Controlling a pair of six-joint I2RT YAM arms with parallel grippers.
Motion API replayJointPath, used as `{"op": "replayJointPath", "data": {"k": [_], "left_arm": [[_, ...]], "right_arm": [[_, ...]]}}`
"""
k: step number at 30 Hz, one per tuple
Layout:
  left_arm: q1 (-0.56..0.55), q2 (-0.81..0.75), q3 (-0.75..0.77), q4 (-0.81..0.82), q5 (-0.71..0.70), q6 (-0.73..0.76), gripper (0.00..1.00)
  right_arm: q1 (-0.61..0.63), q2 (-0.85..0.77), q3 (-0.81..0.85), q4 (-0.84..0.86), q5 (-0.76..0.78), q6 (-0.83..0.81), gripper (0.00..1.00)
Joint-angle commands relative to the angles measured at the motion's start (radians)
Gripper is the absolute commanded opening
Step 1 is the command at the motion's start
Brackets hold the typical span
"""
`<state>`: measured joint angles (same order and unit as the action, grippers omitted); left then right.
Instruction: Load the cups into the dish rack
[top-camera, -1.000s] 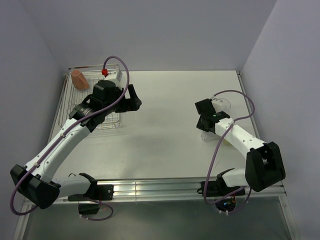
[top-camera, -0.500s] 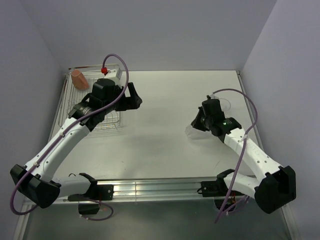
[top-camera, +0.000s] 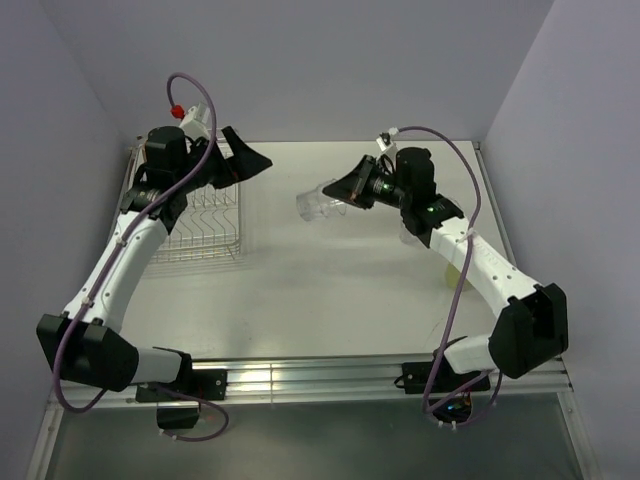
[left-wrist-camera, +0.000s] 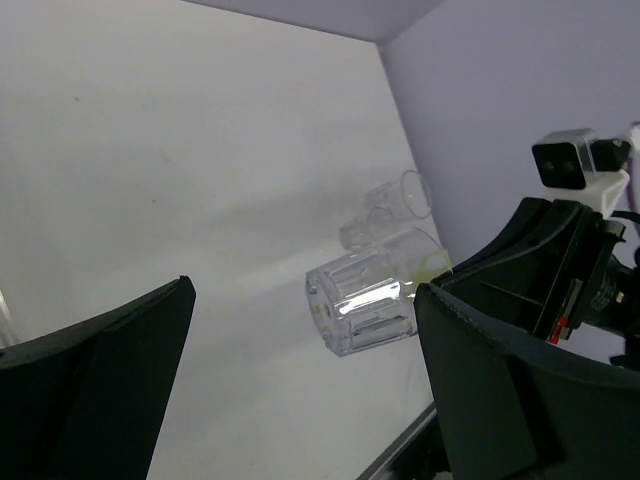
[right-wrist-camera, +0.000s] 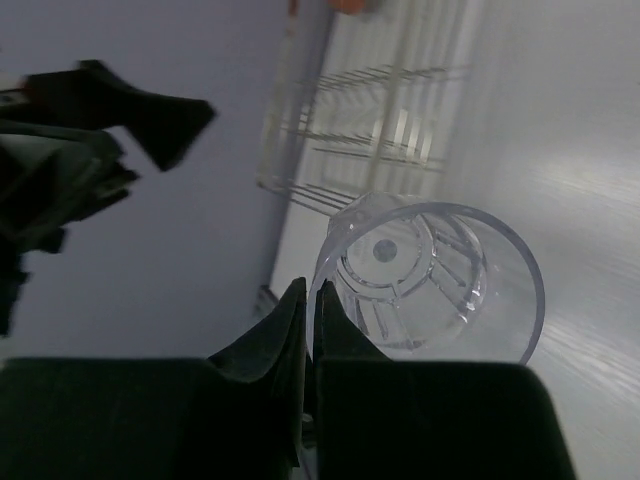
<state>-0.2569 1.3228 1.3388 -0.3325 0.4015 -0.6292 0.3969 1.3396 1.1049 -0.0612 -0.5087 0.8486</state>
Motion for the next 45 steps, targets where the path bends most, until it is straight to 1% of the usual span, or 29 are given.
{"op": "replayJointPath", "data": {"k": [1, 2, 4, 5, 7, 10, 12, 15, 18, 22, 25, 28, 35, 39, 42, 45], "left_arm": [[0.034, 0.029, -0.021, 0.225, 0.275, -0.058, 0.99], [0.039, 0.030, -0.051, 0.271, 0.352, -0.101, 0.99], [0.041, 0.029, -0.084, 0.364, 0.399, -0.139, 0.99], [0.041, 0.026, -0.108, 0.435, 0.439, -0.174, 0.99], [0.039, 0.021, -0.141, 0.501, 0.462, -0.217, 0.99], [0.036, 0.016, -0.156, 0.535, 0.482, -0.233, 0.99], [0.027, 0.010, -0.178, 0.559, 0.479, -0.237, 0.99], [0.013, 0.018, -0.188, 0.561, 0.468, -0.236, 0.99], [-0.010, 0.021, -0.196, 0.575, 0.473, -0.244, 0.99], [-0.033, 0.021, -0.173, 0.509, 0.432, -0.192, 0.99], [-0.035, 0.013, -0.194, 0.576, 0.451, -0.236, 0.99], [-0.036, 0.006, -0.204, 0.589, 0.447, -0.250, 0.99], [-0.036, 0.003, -0.198, 0.624, 0.422, -0.283, 0.99], [-0.035, -0.002, -0.194, 0.625, 0.411, -0.291, 0.97], [-0.038, -0.004, -0.201, 0.642, 0.427, -0.314, 0.92], [-0.038, -0.008, -0.201, 0.626, 0.436, -0.310, 0.88]], "right_arm": [[0.003, 0.036, 0.079, 0.287, -0.171, 0.173, 0.00], [0.003, 0.061, 0.081, 0.373, -0.204, 0.243, 0.00], [0.003, 0.085, 0.078, 0.463, -0.231, 0.314, 0.00], [0.003, 0.108, 0.075, 0.542, -0.240, 0.376, 0.00], [0.003, 0.133, 0.066, 0.656, -0.261, 0.458, 0.00], [0.003, 0.145, 0.059, 0.733, -0.266, 0.504, 0.00], [0.005, 0.148, 0.059, 0.751, -0.258, 0.527, 0.00], [0.006, 0.162, 0.053, 0.822, -0.266, 0.581, 0.00], [0.010, 0.173, 0.056, 0.848, -0.268, 0.603, 0.00], [0.013, 0.174, 0.047, 0.894, -0.271, 0.636, 0.00], [0.019, 0.181, 0.053, 0.885, -0.272, 0.632, 0.00], [0.023, 0.190, 0.044, 0.926, -0.278, 0.658, 0.00], [0.030, 0.179, 0.012, 0.937, -0.280, 0.656, 0.00], [0.030, 0.171, -0.002, 0.937, -0.278, 0.649, 0.00], [0.025, 0.173, -0.008, 0.933, -0.278, 0.639, 0.00], [0.019, 0.176, -0.014, 0.933, -0.274, 0.635, 0.00]]}}
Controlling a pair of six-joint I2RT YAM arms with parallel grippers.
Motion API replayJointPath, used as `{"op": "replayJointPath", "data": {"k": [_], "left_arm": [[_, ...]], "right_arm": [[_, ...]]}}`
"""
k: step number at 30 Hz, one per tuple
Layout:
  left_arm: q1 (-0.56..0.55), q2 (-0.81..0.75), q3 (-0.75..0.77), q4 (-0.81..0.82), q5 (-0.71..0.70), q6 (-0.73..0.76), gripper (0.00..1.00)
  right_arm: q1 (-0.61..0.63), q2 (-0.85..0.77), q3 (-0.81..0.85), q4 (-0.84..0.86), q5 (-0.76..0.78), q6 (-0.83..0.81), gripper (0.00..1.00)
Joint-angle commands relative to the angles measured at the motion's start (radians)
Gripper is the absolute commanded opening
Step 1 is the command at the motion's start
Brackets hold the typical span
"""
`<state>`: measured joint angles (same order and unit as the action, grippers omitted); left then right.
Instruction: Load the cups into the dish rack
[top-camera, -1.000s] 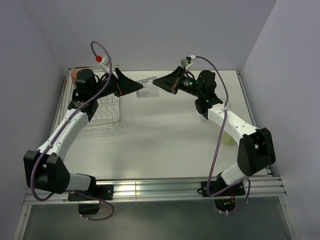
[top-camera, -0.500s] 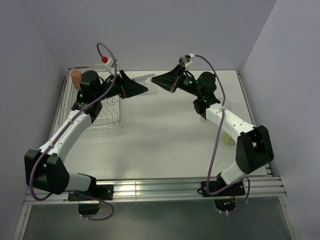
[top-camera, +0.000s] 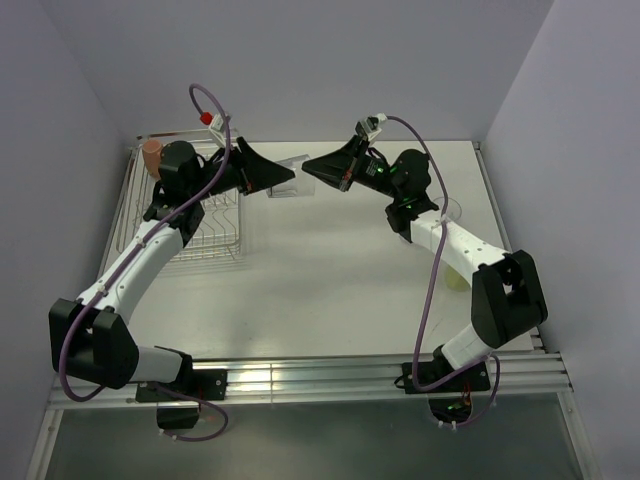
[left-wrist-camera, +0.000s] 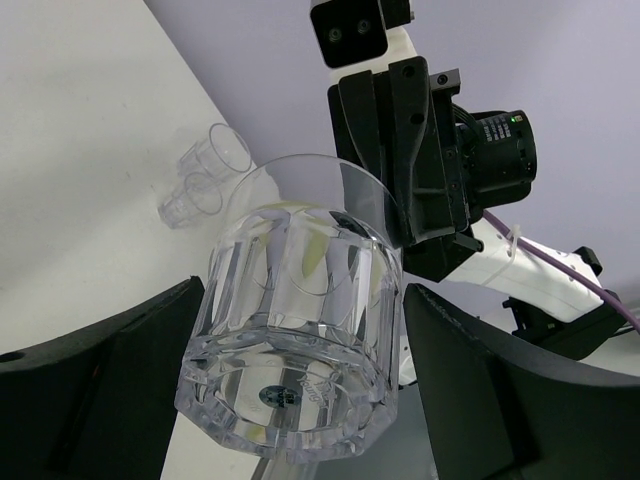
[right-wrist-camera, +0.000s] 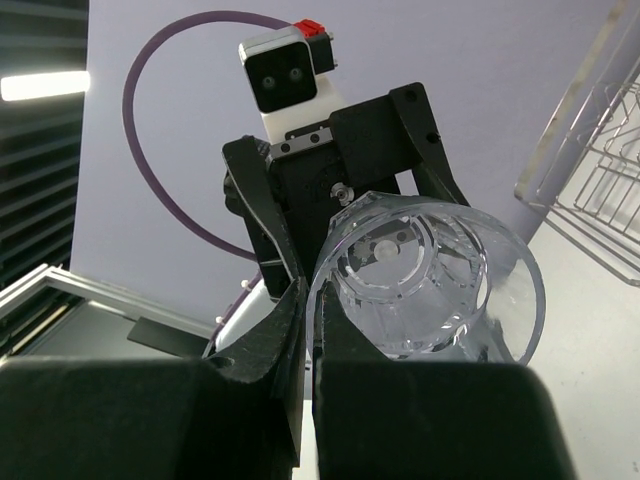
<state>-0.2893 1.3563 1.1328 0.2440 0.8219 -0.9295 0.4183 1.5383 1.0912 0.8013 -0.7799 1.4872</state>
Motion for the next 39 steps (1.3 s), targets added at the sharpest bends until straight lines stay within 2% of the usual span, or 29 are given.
{"op": "replayJointPath", "data": {"k": [1, 17, 21, 24, 25, 27, 28, 29, 35, 36, 38, 39], "left_arm": [[-0.005, -0.045, 0.004, 0.029, 0.016, 0.000, 0.87], [-0.005, -0.069, -0.039, -0.005, 0.025, 0.001, 0.84], [-0.005, -0.069, -0.044, -0.009, 0.020, 0.009, 0.80], [-0.005, -0.068, -0.041, -0.009, 0.016, 0.008, 0.65], [-0.005, -0.065, -0.039, -0.006, 0.019, 0.008, 0.50], [-0.005, -0.056, -0.028, -0.008, 0.017, 0.004, 0.31], [-0.005, -0.052, -0.027, -0.008, 0.016, 0.003, 0.12], [-0.005, -0.049, -0.022, -0.014, 0.011, 0.004, 0.02], [-0.004, -0.057, 0.013, -0.050, -0.026, 0.018, 0.00], [-0.004, -0.057, 0.031, -0.061, -0.033, 0.029, 0.00], [0.002, -0.056, 0.048, -0.074, -0.040, 0.034, 0.00], [0.006, -0.054, 0.062, -0.080, -0.041, 0.035, 0.00]], "right_arm": [[-0.004, -0.021, 0.001, 0.072, -0.002, -0.002, 0.00], [-0.030, -0.024, -0.005, 0.070, -0.002, -0.015, 0.00], [-0.030, -0.018, 0.001, 0.070, -0.001, -0.018, 0.00], [-0.030, -0.017, 0.003, 0.070, -0.004, -0.022, 0.00], [-0.030, -0.017, 0.003, 0.064, -0.004, -0.025, 0.00], [-0.030, -0.021, 0.003, 0.052, -0.002, -0.044, 0.00], [-0.029, -0.023, 0.003, 0.027, 0.001, -0.053, 0.00], [-0.029, -0.026, 0.007, 0.006, 0.008, -0.068, 0.00], [-0.023, -0.079, 0.055, -0.252, 0.077, -0.245, 0.26], [-0.023, -0.093, 0.058, -0.270, 0.097, -0.269, 0.34], [-0.023, -0.110, 0.078, -0.361, 0.132, -0.309, 0.42], [-0.021, -0.128, 0.088, -0.414, 0.157, -0.365, 0.51]]}}
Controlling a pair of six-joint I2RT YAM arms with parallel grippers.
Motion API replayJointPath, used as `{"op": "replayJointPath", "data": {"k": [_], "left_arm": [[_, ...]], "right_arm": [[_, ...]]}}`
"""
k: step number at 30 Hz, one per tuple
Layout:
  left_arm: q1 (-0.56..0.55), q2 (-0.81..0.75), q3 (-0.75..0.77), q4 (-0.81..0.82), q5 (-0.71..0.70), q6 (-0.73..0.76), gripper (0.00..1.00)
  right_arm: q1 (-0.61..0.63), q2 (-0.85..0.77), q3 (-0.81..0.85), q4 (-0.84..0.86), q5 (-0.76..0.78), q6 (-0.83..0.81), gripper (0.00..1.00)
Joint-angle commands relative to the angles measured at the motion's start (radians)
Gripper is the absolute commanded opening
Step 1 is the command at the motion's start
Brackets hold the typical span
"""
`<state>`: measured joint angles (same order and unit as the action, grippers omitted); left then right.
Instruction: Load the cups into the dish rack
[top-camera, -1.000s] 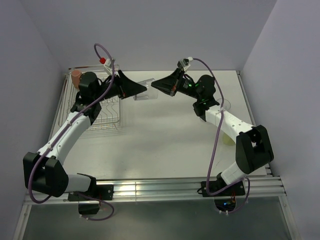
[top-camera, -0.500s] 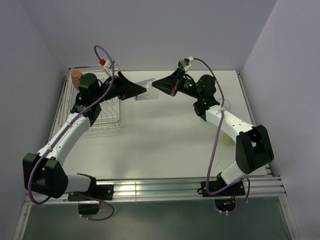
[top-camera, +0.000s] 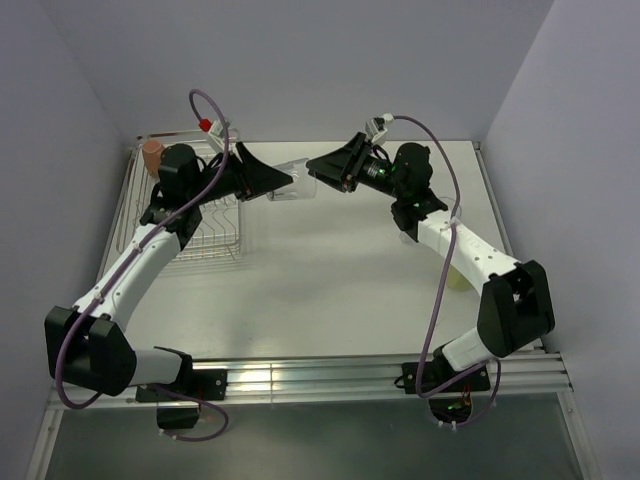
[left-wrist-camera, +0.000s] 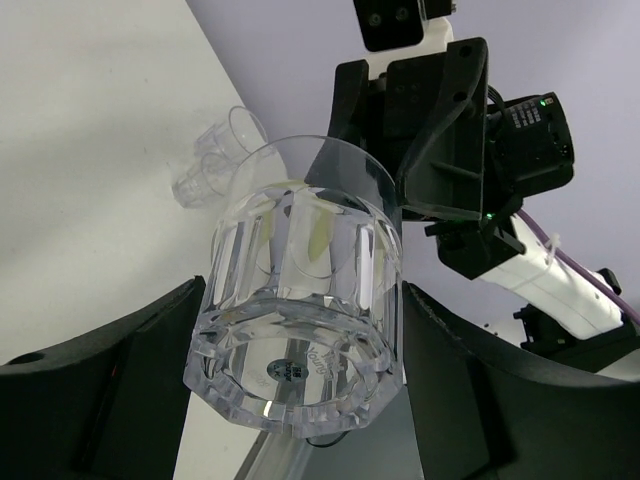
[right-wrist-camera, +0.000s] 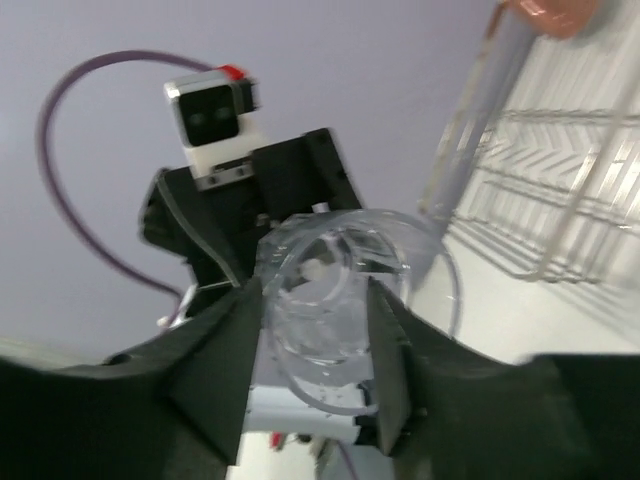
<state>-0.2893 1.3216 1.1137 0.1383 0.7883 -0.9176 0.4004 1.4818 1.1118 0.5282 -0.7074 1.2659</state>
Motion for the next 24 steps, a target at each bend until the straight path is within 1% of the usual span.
{"op": "replayJointPath", "data": {"k": [1, 3, 4, 6, 7, 8, 9, 10, 11, 12, 13, 14, 15, 16, 17, 18, 19, 20, 24], "left_arm": [[0.009, -0.018, 0.087, 0.023, -0.009, 0.023, 0.00], [0.019, -0.010, 0.119, -0.006, -0.014, 0.037, 0.00], [0.025, -0.006, 0.135, -0.029, -0.020, 0.048, 0.00], [0.058, 0.007, 0.182, -0.083, -0.046, 0.084, 0.00], [0.070, 0.013, 0.201, -0.133, -0.055, 0.098, 0.00], [0.105, 0.028, 0.222, -0.179, -0.067, 0.115, 0.00], [0.125, 0.039, 0.277, -0.219, -0.086, 0.158, 0.00], [0.142, 0.053, 0.309, -0.262, -0.134, 0.181, 0.00], [0.179, 0.089, 0.351, -0.366, -0.177, 0.210, 0.00], [0.193, 0.109, 0.438, -0.425, -0.231, 0.270, 0.00], [0.202, 0.132, 0.481, -0.480, -0.361, 0.302, 0.00], [0.213, 0.181, 0.524, -0.570, -0.435, 0.333, 0.00], [0.216, 0.206, 0.605, -0.612, -0.510, 0.383, 0.00], [0.217, 0.237, 0.645, -0.652, -0.581, 0.402, 0.00], [0.228, 0.302, 0.685, -0.721, -0.703, 0.420, 0.00], [0.237, 0.335, 0.754, -0.753, -0.760, 0.436, 0.00], [0.248, 0.394, 0.782, -0.781, -0.790, 0.434, 0.00], [0.268, 0.421, 0.804, -0.796, -0.858, 0.436, 0.00], [0.322, 0.547, 0.903, -0.796, -0.873, 0.438, 0.00]], "right_arm": [[-0.003, -0.083, 0.080, -0.230, 0.135, -0.173, 0.55], [-0.002, -0.107, 0.111, -0.311, 0.181, -0.239, 0.61], [-0.003, -0.112, 0.121, -0.377, 0.221, -0.258, 0.63], [-0.003, -0.133, 0.138, -0.431, 0.264, -0.301, 0.67], [-0.005, -0.141, 0.144, -0.479, 0.287, -0.315, 0.68], [-0.005, -0.152, 0.152, -0.500, 0.334, -0.325, 0.68], [-0.005, -0.155, 0.155, -0.519, 0.357, -0.344, 0.68], [-0.005, -0.156, 0.157, -0.560, 0.380, -0.353, 0.68], [-0.005, -0.158, 0.164, -0.577, 0.417, -0.361, 0.68], [-0.005, -0.153, 0.171, -0.594, 0.431, -0.382, 0.68], [-0.005, -0.150, 0.177, -0.626, 0.442, -0.391, 0.68], [-0.003, -0.143, 0.184, -0.638, 0.453, -0.399, 0.68], [-0.003, -0.138, 0.187, -0.660, 0.456, -0.416, 0.68], [-0.003, -0.134, 0.192, -0.674, 0.460, -0.425, 0.68], [-0.002, -0.124, 0.203, -0.689, 0.468, -0.436, 0.68], [-0.003, -0.121, 0.209, -0.707, 0.486, -0.457, 0.68], [-0.003, -0.117, 0.212, -0.727, 0.491, -0.467, 0.68], [-0.003, -0.104, 0.217, -0.735, 0.494, -0.476, 0.68], [0.000, -0.078, 0.221, -0.760, 0.500, -0.510, 0.68]]}}
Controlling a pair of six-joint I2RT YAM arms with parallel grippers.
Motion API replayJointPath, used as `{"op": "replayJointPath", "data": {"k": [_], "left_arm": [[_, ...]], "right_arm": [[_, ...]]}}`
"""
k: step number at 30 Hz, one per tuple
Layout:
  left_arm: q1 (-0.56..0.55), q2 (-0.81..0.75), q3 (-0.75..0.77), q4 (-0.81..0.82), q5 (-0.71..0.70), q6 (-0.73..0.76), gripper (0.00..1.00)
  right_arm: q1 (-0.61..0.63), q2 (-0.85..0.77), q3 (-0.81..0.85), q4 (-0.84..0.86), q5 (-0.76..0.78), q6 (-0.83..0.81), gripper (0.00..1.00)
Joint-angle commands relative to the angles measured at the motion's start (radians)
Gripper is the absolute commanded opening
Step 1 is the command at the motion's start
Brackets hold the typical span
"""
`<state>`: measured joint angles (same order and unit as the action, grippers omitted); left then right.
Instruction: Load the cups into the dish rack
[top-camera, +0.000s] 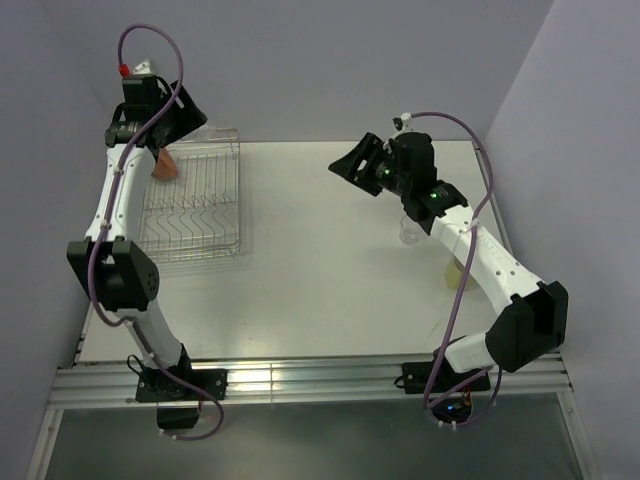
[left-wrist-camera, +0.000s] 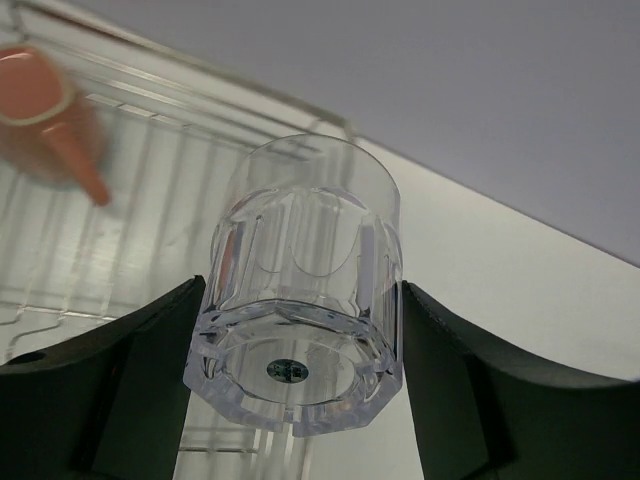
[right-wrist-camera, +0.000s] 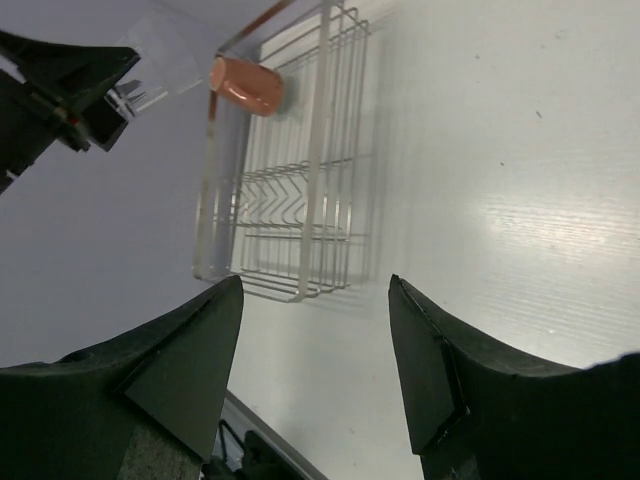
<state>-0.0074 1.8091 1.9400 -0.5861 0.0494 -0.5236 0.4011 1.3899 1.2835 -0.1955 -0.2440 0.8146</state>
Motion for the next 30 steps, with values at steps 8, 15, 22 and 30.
{"op": "replayJointPath", "data": {"k": [8, 15, 22, 30], "left_arm": [[0.044, 0.366, 0.329, -0.129, -0.180, 0.070, 0.00], [0.046, 0.435, 0.324, -0.123, -0.227, 0.074, 0.00], [0.046, 0.455, 0.304, -0.086, -0.232, 0.080, 0.00], [0.046, 0.492, 0.321, -0.055, -0.233, 0.079, 0.00]], "right_arm": [[0.010, 0.060, 0.037, -0.035, 0.032, -0.086, 0.66], [0.013, 0.075, 0.008, -0.033, 0.031, -0.106, 0.65], [0.018, 0.087, -0.022, -0.005, 0.009, -0.104, 0.64], [0.018, 0.093, -0.032, 0.007, -0.001, -0.109, 0.63]]}}
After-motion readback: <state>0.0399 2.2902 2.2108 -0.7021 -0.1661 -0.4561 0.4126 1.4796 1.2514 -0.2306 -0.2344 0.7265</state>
